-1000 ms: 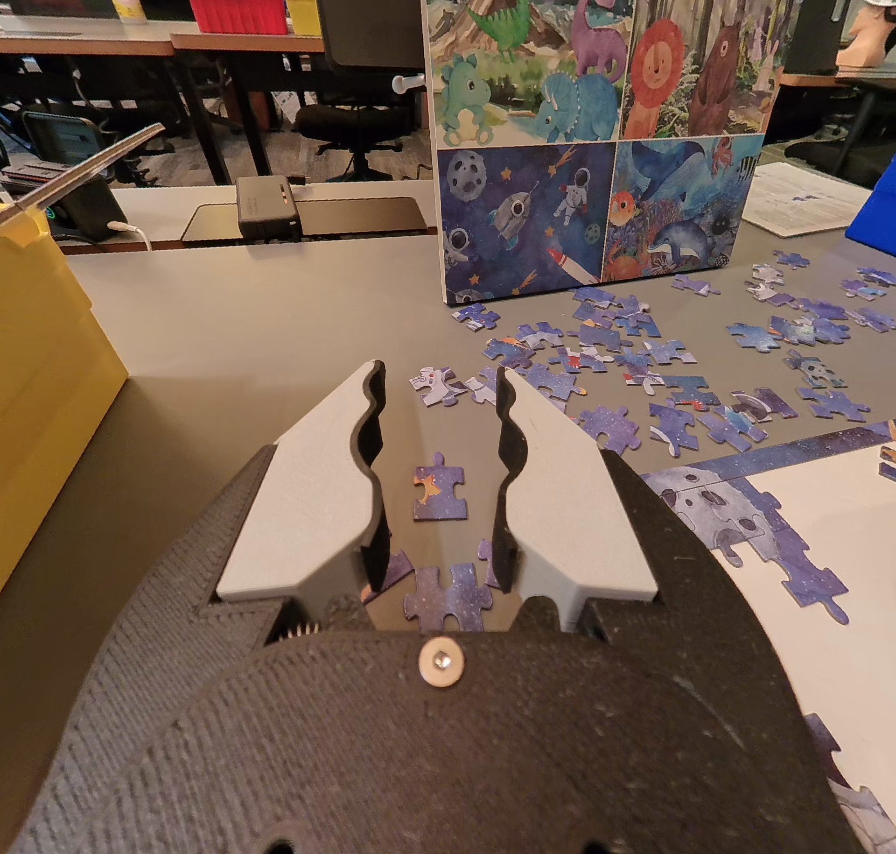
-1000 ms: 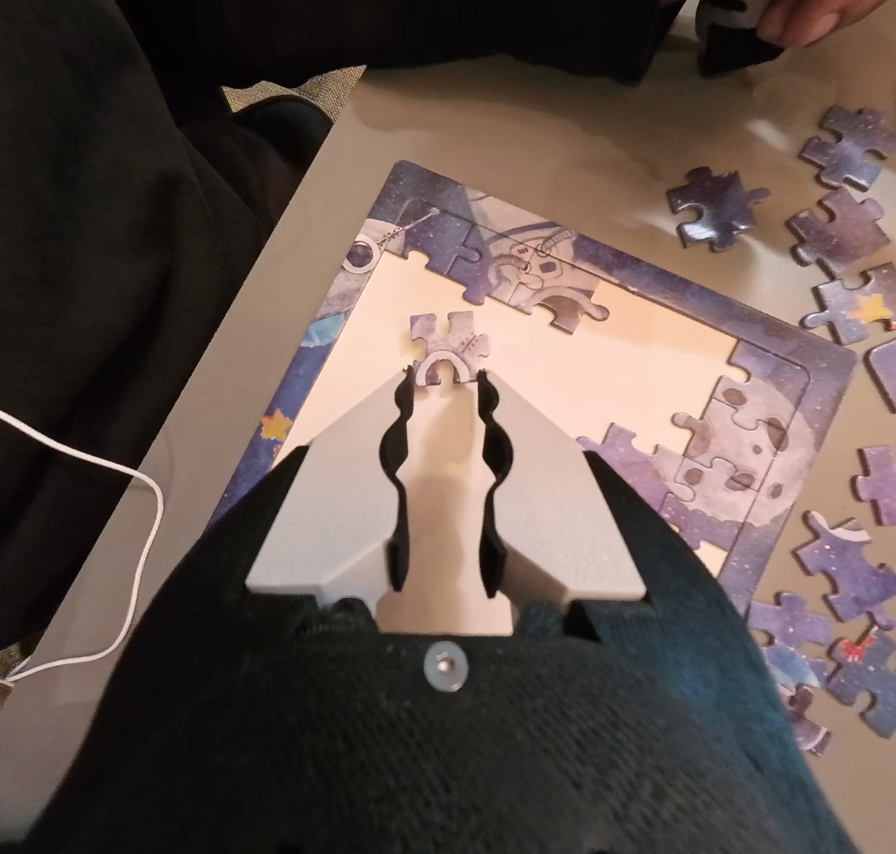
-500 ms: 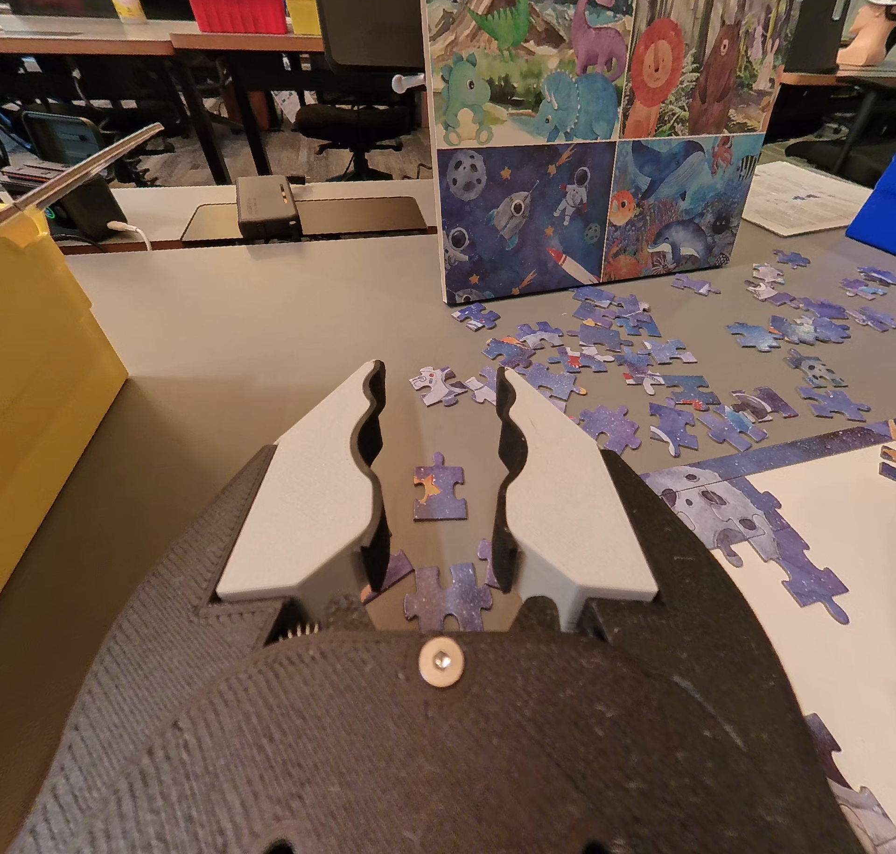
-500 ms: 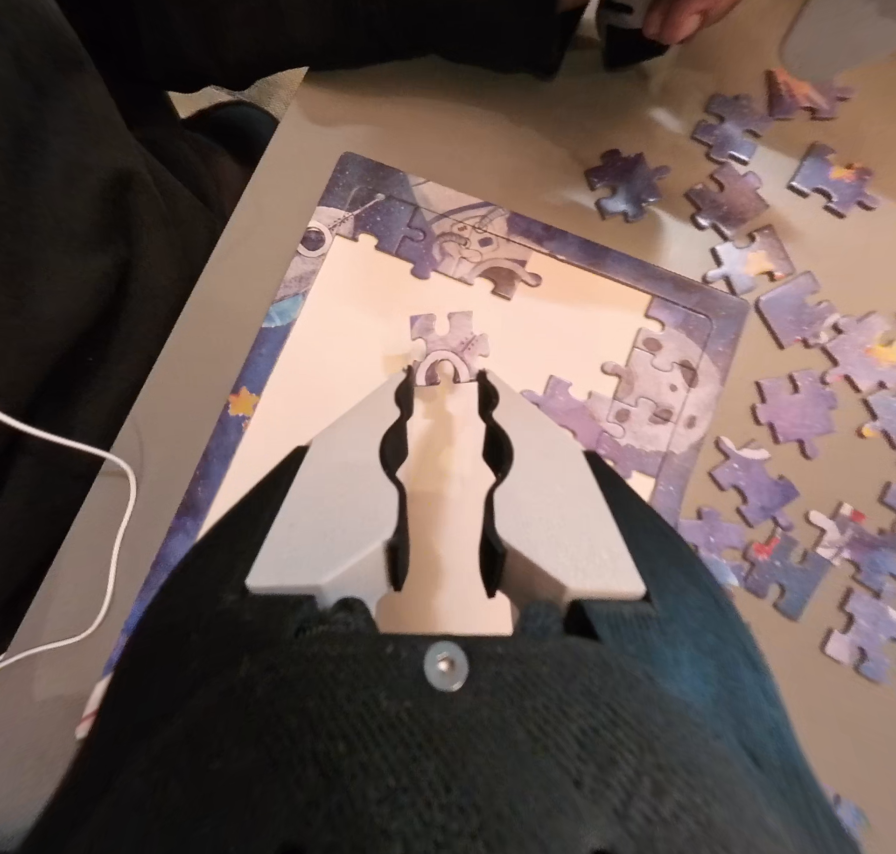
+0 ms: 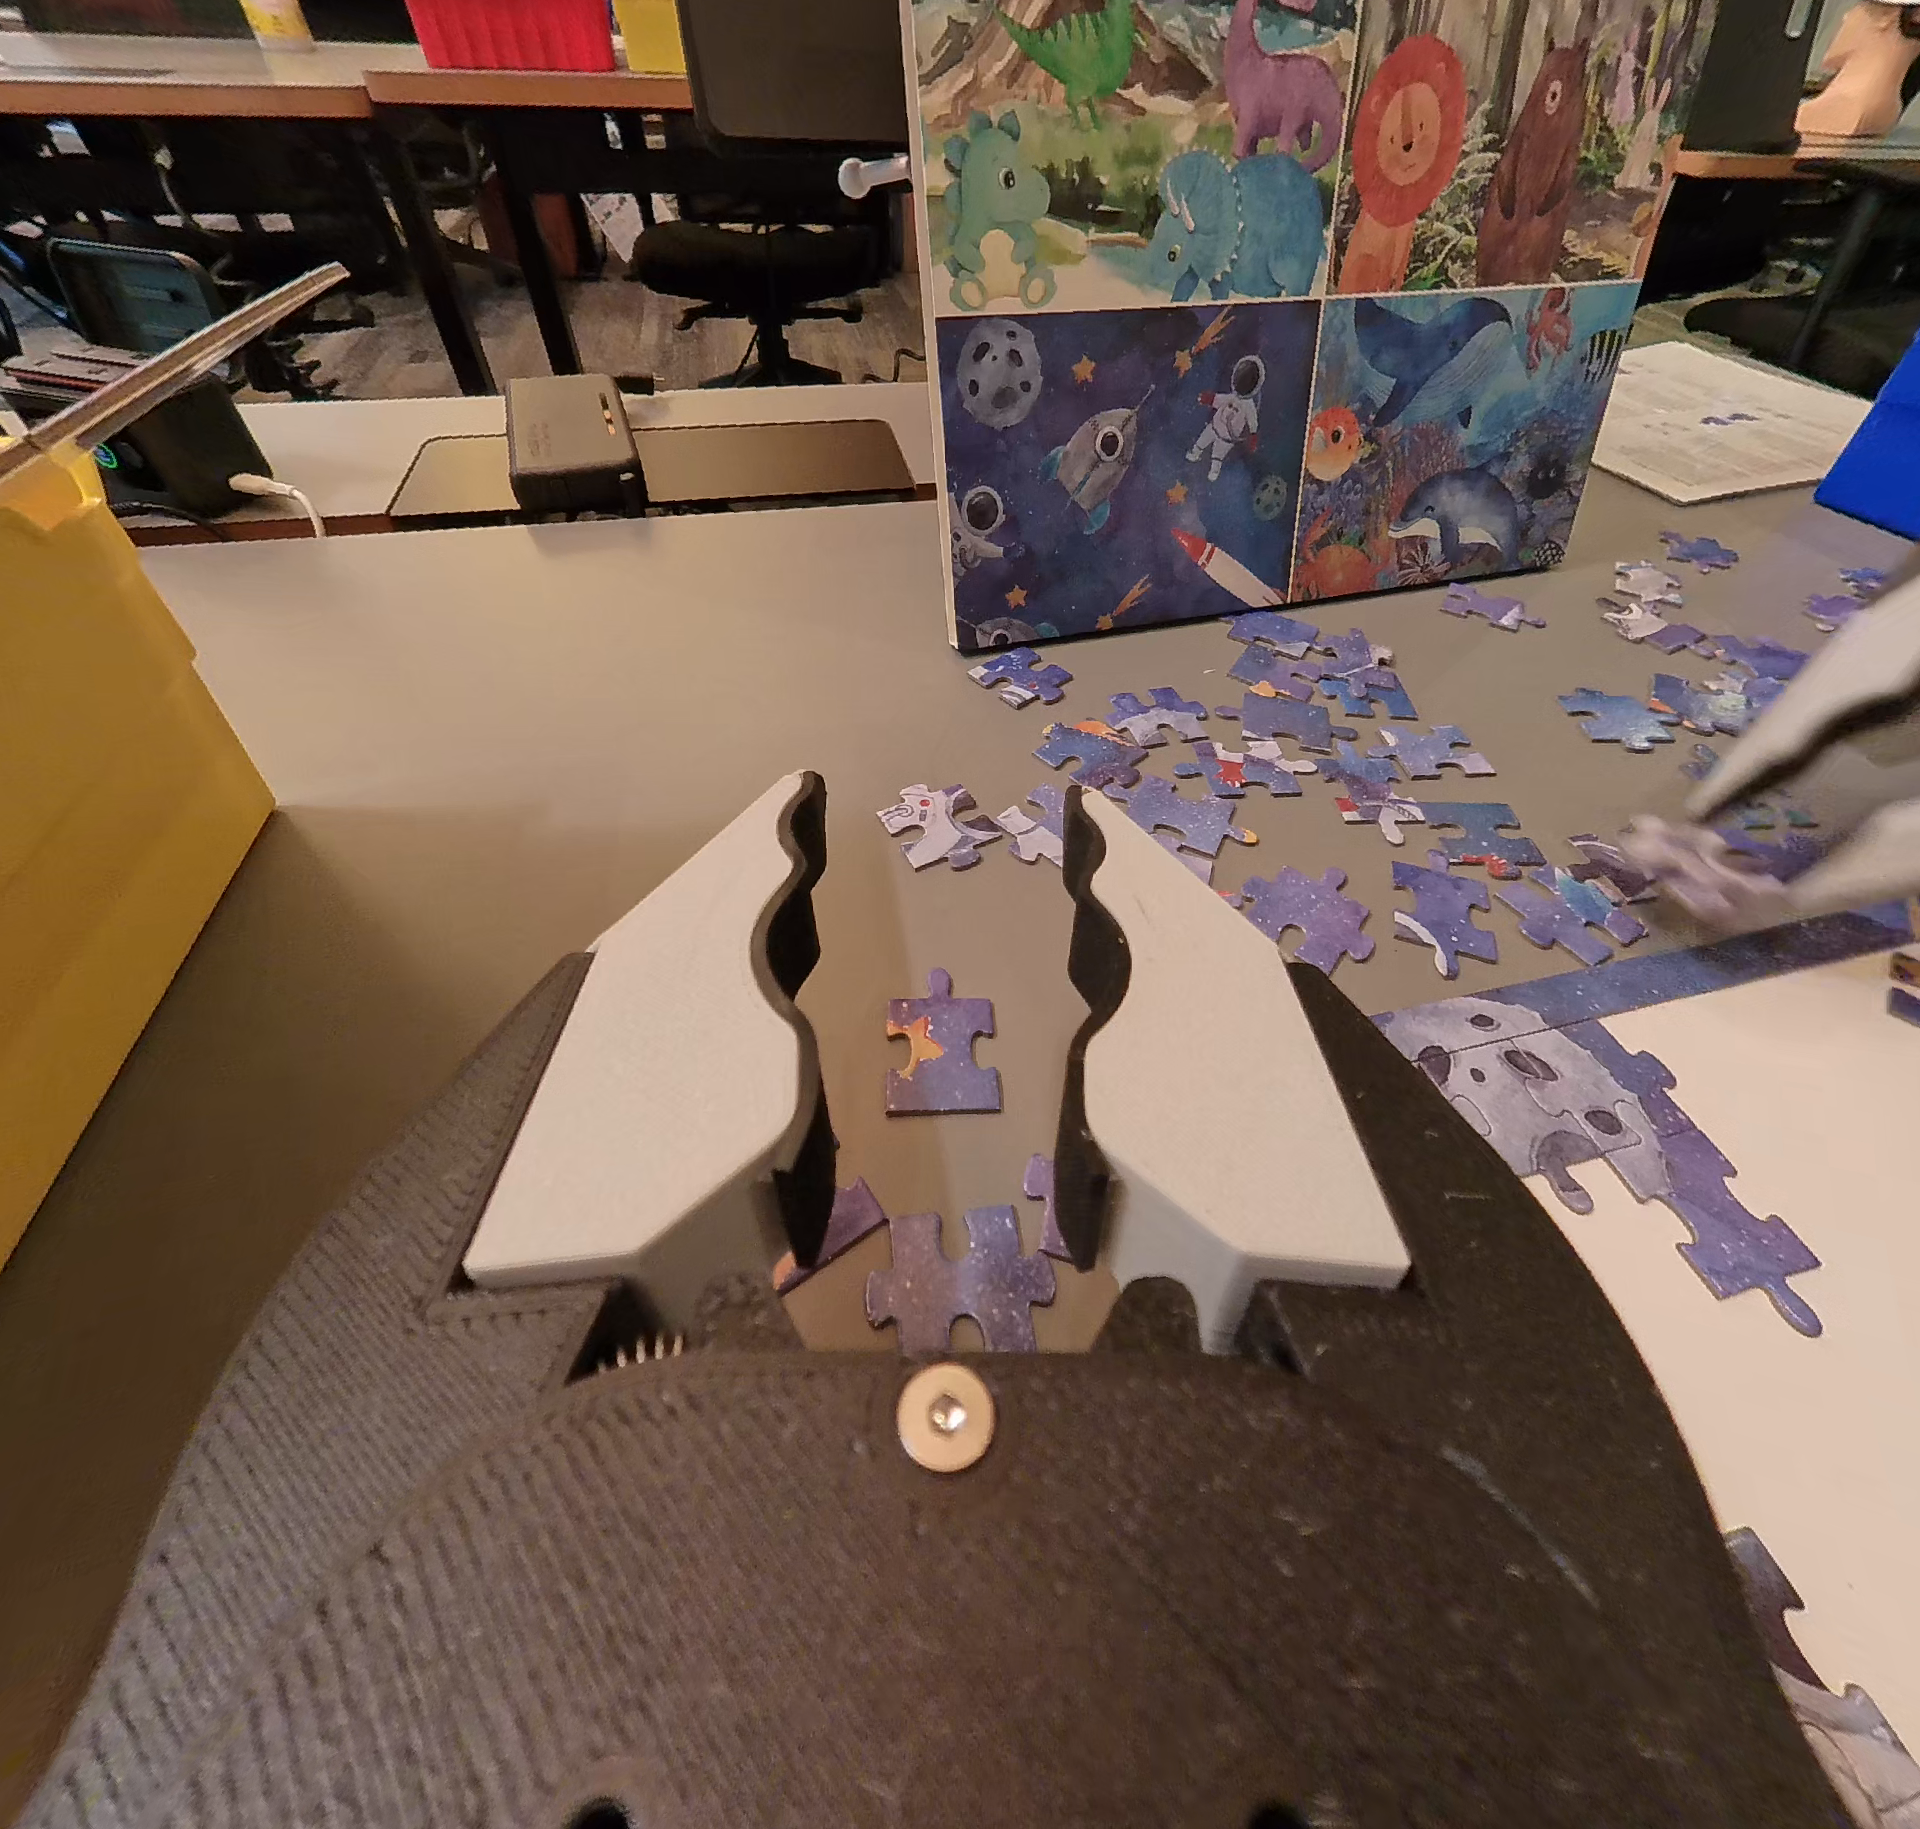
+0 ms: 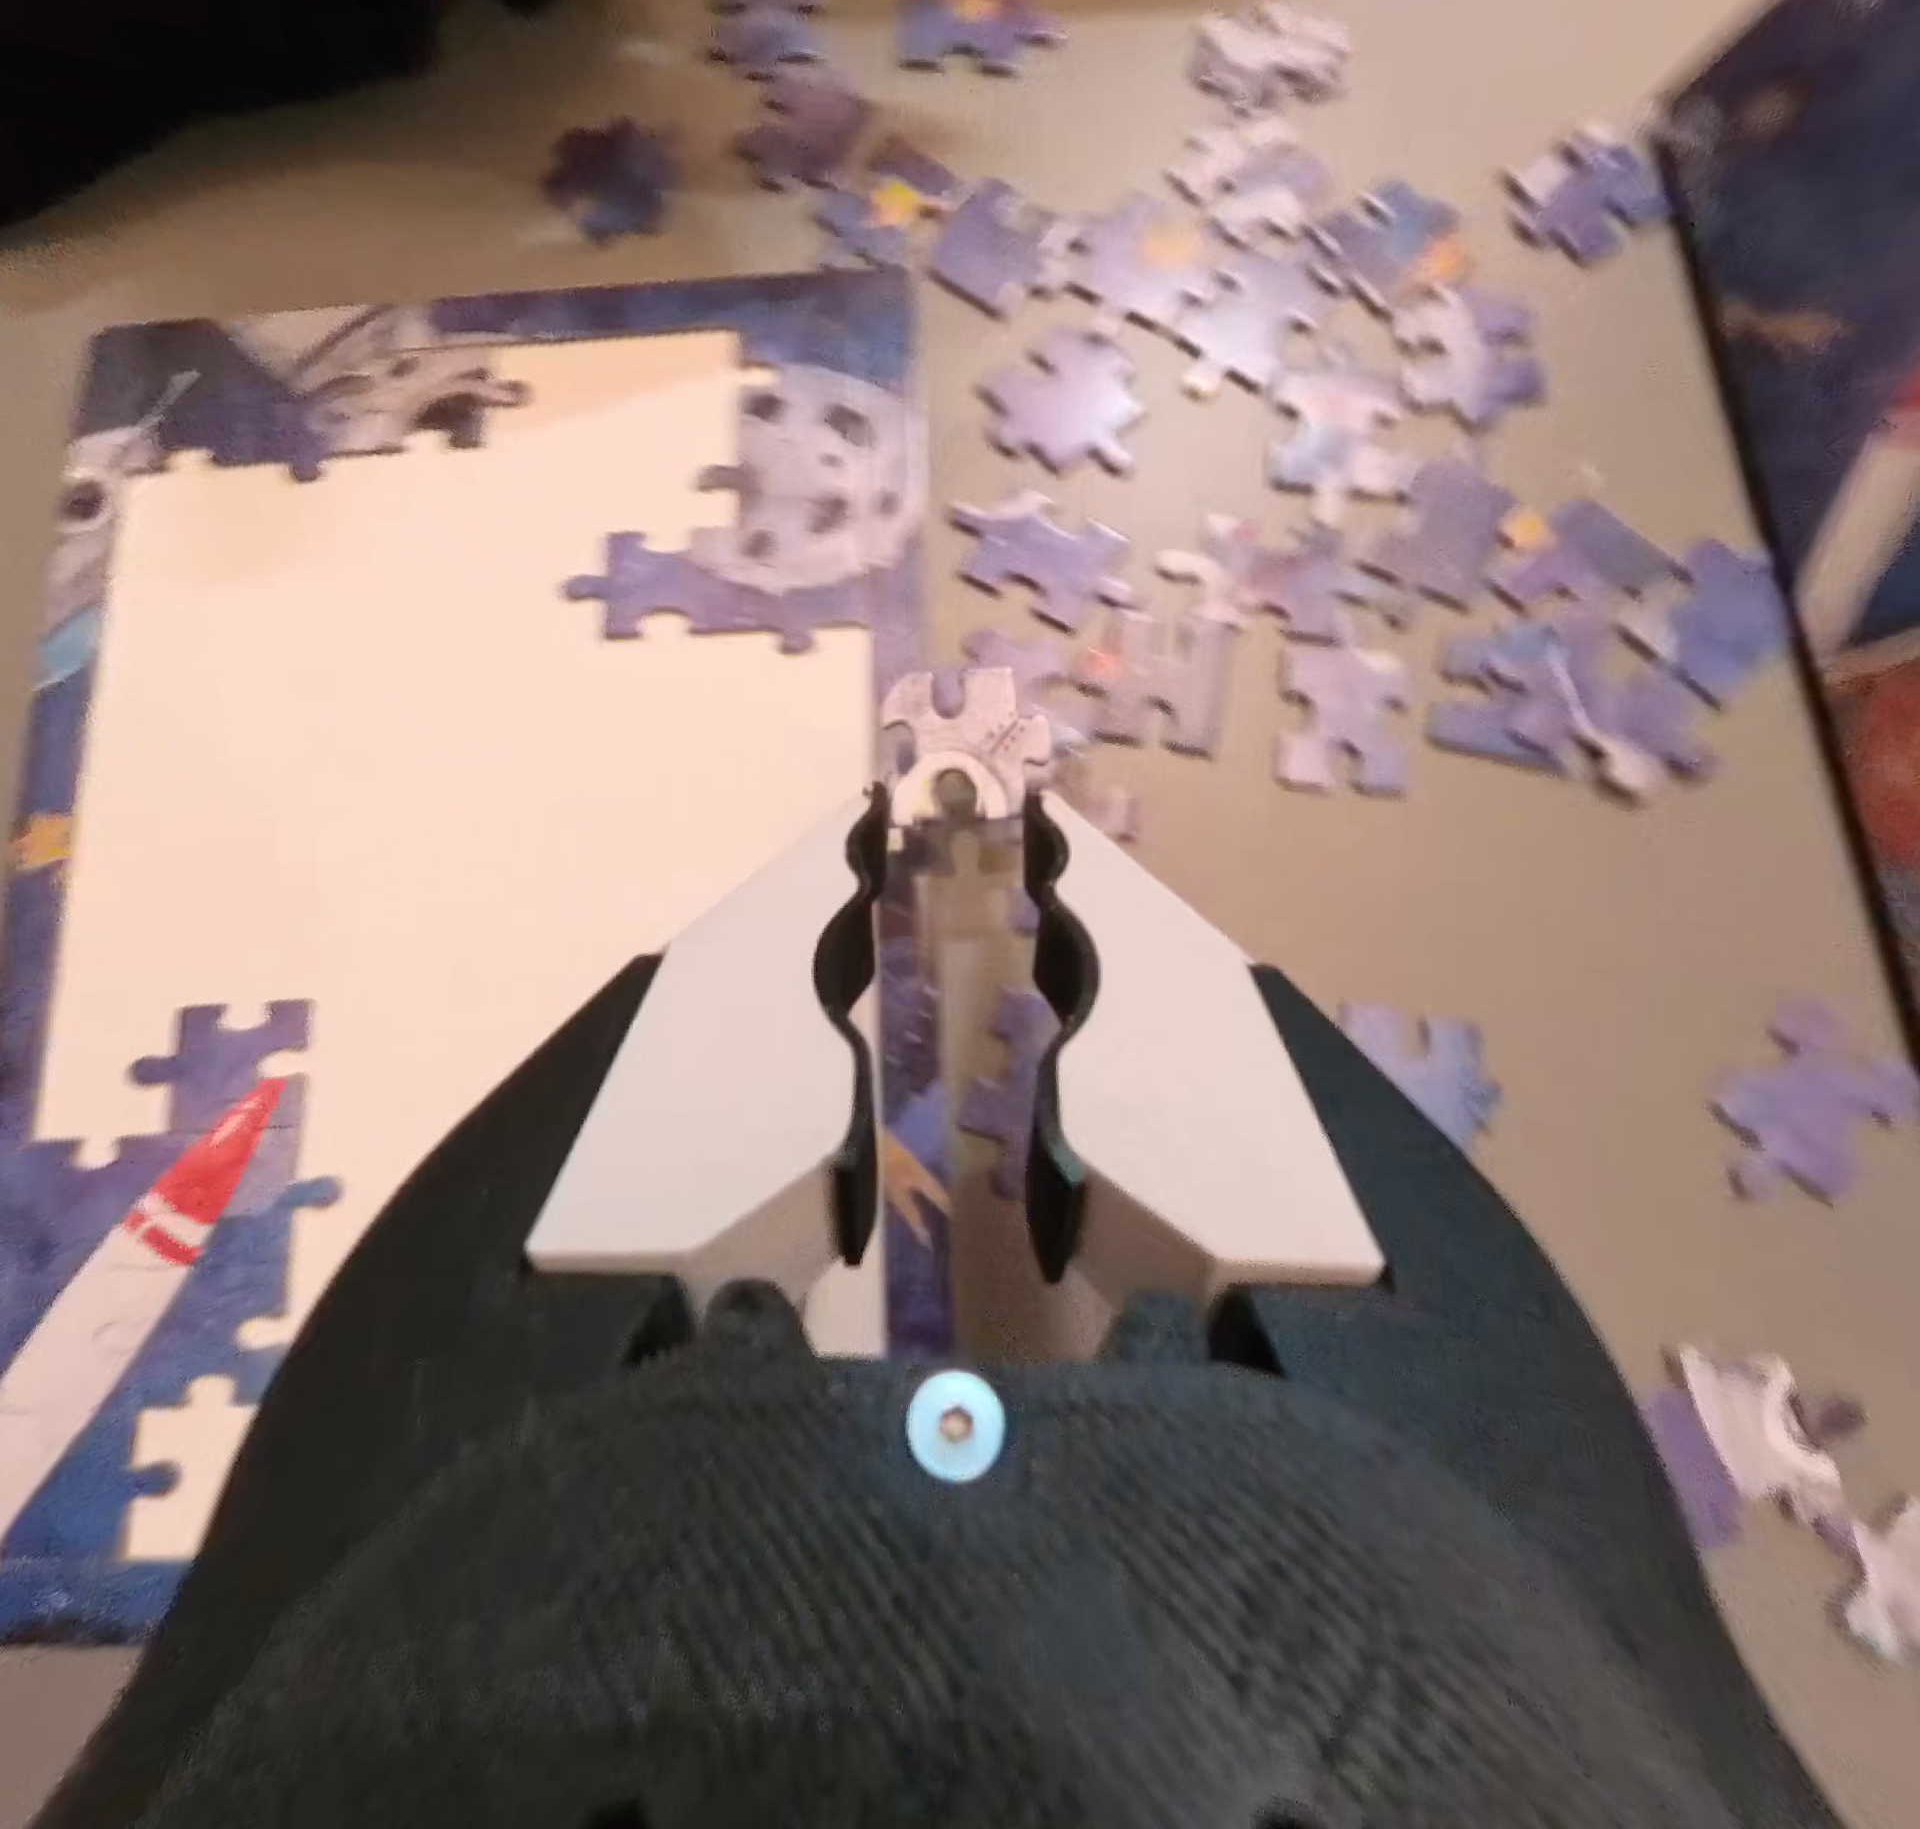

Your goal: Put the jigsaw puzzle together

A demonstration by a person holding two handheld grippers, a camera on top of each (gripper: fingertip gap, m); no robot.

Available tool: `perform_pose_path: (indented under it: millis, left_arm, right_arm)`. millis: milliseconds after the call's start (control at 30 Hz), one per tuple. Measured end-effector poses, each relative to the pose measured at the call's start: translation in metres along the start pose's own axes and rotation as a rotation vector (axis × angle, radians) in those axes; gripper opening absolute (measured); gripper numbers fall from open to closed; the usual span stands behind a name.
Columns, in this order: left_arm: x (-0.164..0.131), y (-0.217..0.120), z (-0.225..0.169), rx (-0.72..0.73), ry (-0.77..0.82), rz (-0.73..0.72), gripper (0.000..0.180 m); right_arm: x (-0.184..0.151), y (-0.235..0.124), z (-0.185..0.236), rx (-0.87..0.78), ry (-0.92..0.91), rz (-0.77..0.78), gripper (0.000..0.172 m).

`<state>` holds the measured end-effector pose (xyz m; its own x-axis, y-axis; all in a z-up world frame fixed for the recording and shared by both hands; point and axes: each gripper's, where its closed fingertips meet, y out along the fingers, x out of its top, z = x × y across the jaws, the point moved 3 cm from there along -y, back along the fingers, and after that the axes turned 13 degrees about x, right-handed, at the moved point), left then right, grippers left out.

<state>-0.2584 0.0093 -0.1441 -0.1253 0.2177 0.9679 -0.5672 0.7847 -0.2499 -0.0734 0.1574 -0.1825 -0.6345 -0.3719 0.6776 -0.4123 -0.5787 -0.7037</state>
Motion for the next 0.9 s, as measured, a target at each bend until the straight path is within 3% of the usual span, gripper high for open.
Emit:
perform_pose_path:
  millis: [167,900]
  left_arm:
    - [0.000,0.000,0.000,0.000,-0.002,0.000,0.044]
    - [0.000,0.000,0.000,-0.002,-0.002,0.004,0.044]
  right_arm:
    - [-0.029,-0.008,-0.034,-0.098,0.125,-0.004,0.024]
    - [-0.027,-0.021,-0.046,-0.198,0.156,-0.074,0.024]
